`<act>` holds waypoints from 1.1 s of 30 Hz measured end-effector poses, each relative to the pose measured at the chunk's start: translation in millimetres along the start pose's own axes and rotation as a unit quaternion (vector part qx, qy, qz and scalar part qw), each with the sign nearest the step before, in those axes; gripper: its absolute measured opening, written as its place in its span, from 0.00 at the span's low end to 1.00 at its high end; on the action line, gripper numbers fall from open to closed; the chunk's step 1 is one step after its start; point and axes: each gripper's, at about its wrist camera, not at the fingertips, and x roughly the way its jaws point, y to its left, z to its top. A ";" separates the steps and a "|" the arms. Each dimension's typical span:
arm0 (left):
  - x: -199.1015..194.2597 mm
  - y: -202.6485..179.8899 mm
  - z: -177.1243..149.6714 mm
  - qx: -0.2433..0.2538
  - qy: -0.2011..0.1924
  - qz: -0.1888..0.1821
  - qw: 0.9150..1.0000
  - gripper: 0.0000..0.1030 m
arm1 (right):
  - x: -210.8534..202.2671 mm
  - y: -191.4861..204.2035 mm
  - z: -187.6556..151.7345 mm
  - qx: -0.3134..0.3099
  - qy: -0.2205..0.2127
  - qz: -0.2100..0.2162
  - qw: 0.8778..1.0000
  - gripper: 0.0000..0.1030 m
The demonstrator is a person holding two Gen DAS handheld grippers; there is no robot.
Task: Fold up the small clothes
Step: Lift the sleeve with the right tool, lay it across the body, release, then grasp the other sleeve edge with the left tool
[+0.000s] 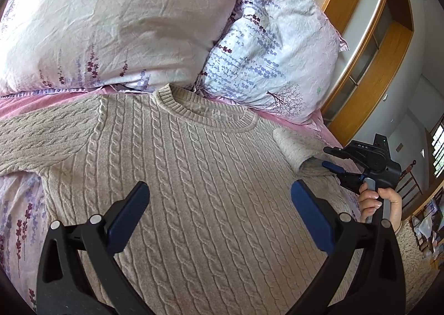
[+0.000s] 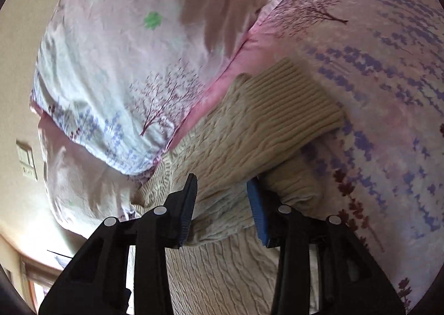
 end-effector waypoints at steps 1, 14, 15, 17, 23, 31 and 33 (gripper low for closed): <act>3.9 -3.9 3.7 0.004 0.004 -0.002 1.000 0.98 | -4.5 -4.8 3.3 0.011 -0.011 -0.004 1.000 0.39; 26.2 7.3 21.7 -0.044 0.015 -0.036 0.998 0.98 | -10.2 -12.7 23.6 -0.009 -0.079 -0.077 0.994 0.10; 25.1 13.8 22.1 -0.054 0.015 -0.036 0.998 0.98 | -12.8 -2.3 21.5 -0.028 -0.087 -0.074 0.993 0.10; 22.4 28.3 24.4 -0.080 0.013 -0.046 0.996 0.98 | -18.1 22.9 14.3 -0.066 -0.098 -0.052 0.992 0.09; 14.3 62.5 32.0 -0.146 -0.005 -0.066 0.987 0.91 | -5.8 117.7 -36.8 -0.187 -0.049 0.069 0.979 0.09; 24.1 86.7 27.3 -0.222 0.016 -0.099 0.970 0.84 | 115.1 179.3 -134.5 -0.275 0.166 0.070 0.944 0.18; 26.6 87.4 25.9 -0.225 0.024 -0.104 0.969 0.84 | 120.3 172.3 -140.0 -0.255 0.198 0.071 0.944 0.31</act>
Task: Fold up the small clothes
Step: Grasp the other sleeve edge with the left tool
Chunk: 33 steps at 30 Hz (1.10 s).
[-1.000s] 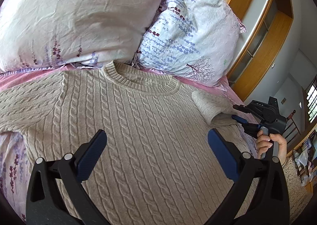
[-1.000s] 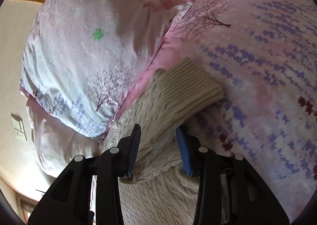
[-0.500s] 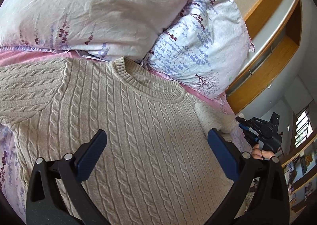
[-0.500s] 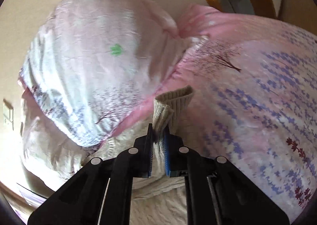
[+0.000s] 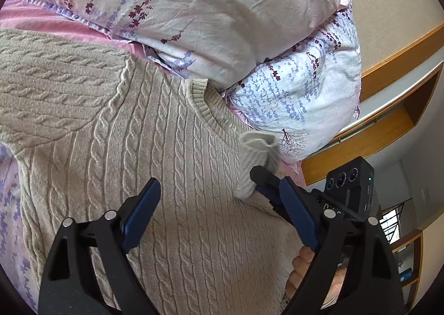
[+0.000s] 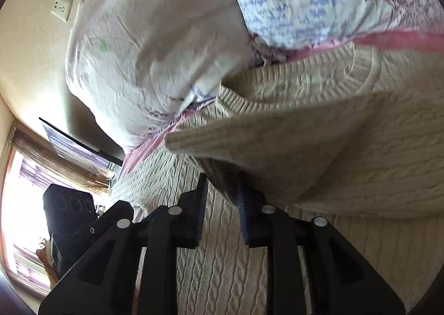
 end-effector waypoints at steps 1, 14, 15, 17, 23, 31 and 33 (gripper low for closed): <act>1.4 0.4 -0.2 0.001 0.003 0.000 1.000 0.84 | -5.9 -1.3 -4.1 0.010 -0.004 0.001 1.000 0.49; 47.7 3.6 8.9 -0.042 0.038 0.027 0.998 0.69 | -151.1 -129.6 -58.6 0.233 -0.168 -0.070 0.955 0.46; 51.3 4.1 10.5 -0.045 0.036 0.033 0.998 0.67 | -153.7 -139.5 -60.3 0.252 -0.173 -0.074 0.949 0.45; 57.7 6.6 14.4 -0.057 0.031 0.046 0.997 0.59 | -156.0 -154.5 -60.7 0.280 -0.183 -0.076 0.939 0.42; 72.1 14.0 15.9 -0.082 0.019 0.059 0.995 0.39 | -158.8 -175.2 -50.4 0.298 -0.210 -0.092 0.927 0.36; 62.3 18.5 16.3 -0.064 -0.001 0.055 0.996 0.07 | -172.4 -157.6 -44.1 0.236 -0.240 -0.103 0.936 0.10; 50.1 15.0 12.2 -0.049 -0.012 0.059 0.997 0.07 | -172.7 -150.6 -46.6 0.220 -0.240 -0.102 0.940 0.10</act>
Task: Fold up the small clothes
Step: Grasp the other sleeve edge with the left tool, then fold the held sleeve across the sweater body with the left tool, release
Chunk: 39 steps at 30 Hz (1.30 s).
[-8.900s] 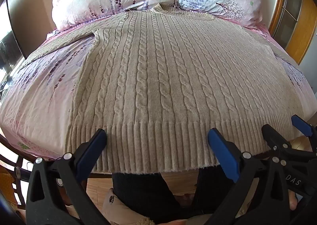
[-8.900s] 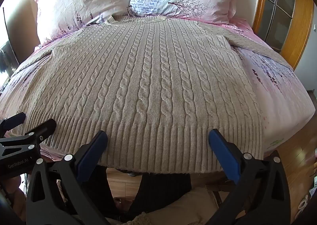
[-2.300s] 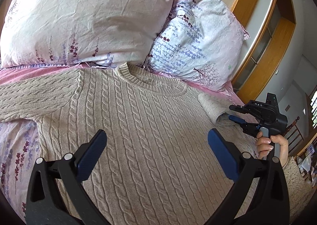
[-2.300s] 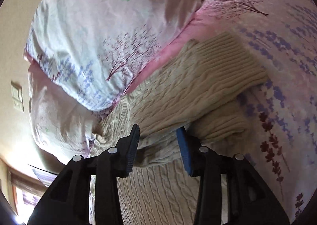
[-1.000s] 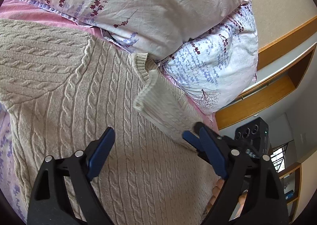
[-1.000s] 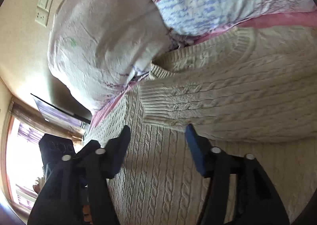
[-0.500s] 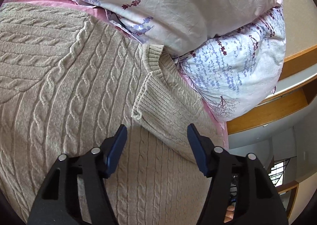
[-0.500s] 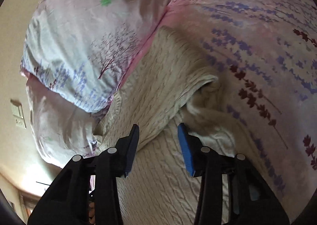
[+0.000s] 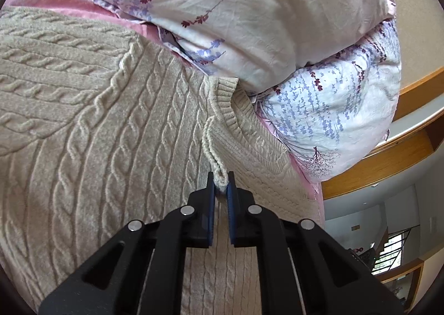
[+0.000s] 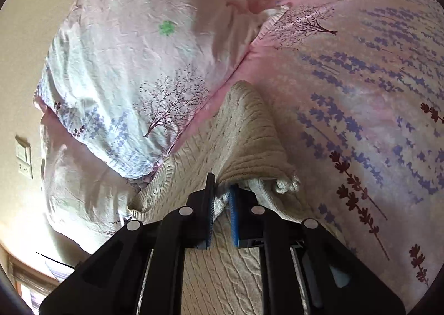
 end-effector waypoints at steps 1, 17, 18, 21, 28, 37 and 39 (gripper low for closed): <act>-5.1 -0.3 -1.7 0.008 -0.006 0.004 1.000 0.07 | 0.7 1.0 -2.3 -0.007 0.002 -0.003 1.000 0.10; -7.1 18.7 -5.7 0.026 -0.019 0.070 0.997 0.07 | 12.3 -3.2 -27.8 -0.050 0.024 -0.068 0.996 0.08; -8.2 18.5 -6.2 0.028 -0.021 0.072 0.997 0.07 | 11.4 -0.9 -29.4 -0.058 0.022 -0.071 0.996 0.08; -6.6 15.2 -7.4 0.043 -0.021 0.086 0.995 0.08 | 10.5 4.6 -31.8 -0.076 0.022 -0.088 0.993 0.09; -11.5 13.0 -7.8 0.045 -0.004 0.078 0.996 0.18 | -19.5 44.3 -48.6 -0.160 -0.038 -0.132 0.977 0.33; -94.2 40.0 -9.3 0.030 -0.033 0.061 0.997 0.59 | 51.8 127.0 -101.3 -0.373 0.046 -0.150 0.914 0.43; -123.3 57.5 -7.0 0.018 -0.054 0.070 0.996 0.59 | 67.5 134.6 -113.5 -0.393 0.062 -0.156 0.904 0.44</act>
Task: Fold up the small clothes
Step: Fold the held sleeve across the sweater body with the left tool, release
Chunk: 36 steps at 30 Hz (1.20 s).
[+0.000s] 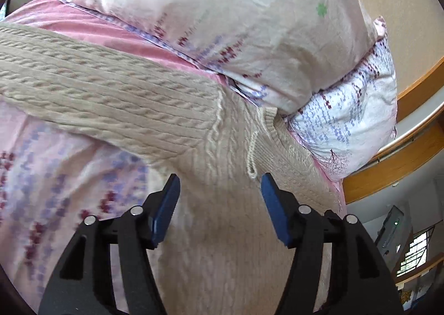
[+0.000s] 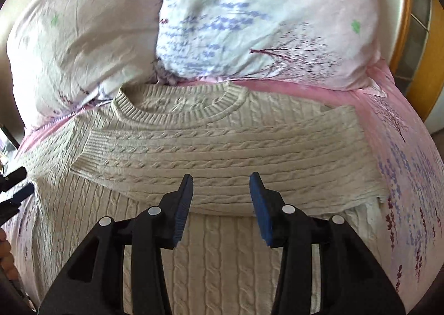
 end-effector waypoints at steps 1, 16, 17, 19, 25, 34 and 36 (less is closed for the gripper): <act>-13.6 12.4 2.3 -0.009 -0.013 0.009 1.000 0.59 | 3.1 7.3 -0.4 -0.008 0.003 -0.001 1.000 0.46; -75.7 148.5 38.5 -0.203 -0.092 0.068 0.973 0.51 | 3.5 7.6 -14.7 0.004 0.027 0.004 1.000 0.58; -74.5 152.7 39.7 -0.213 -0.096 0.062 0.970 0.45 | 2.0 7.0 -15.4 0.005 0.027 0.006 1.000 0.58; -73.1 157.0 42.1 -0.229 -0.103 0.059 0.966 0.41 | 0.2 5.2 -15.5 0.011 0.029 0.014 0.999 0.59; -74.3 175.9 47.4 -0.280 -0.131 0.053 0.950 0.25 | -2.2 2.2 -14.2 0.022 0.033 0.035 0.999 0.59; -72.7 191.9 52.1 -0.323 -0.154 0.024 0.933 0.06 | -17.2 -4.8 -12.4 0.030 0.023 0.056 0.998 0.59; -76.1 178.6 56.3 -0.306 -0.170 0.017 0.937 0.06 | -21.5 -8.1 -12.6 0.033 0.018 0.060 0.997 0.59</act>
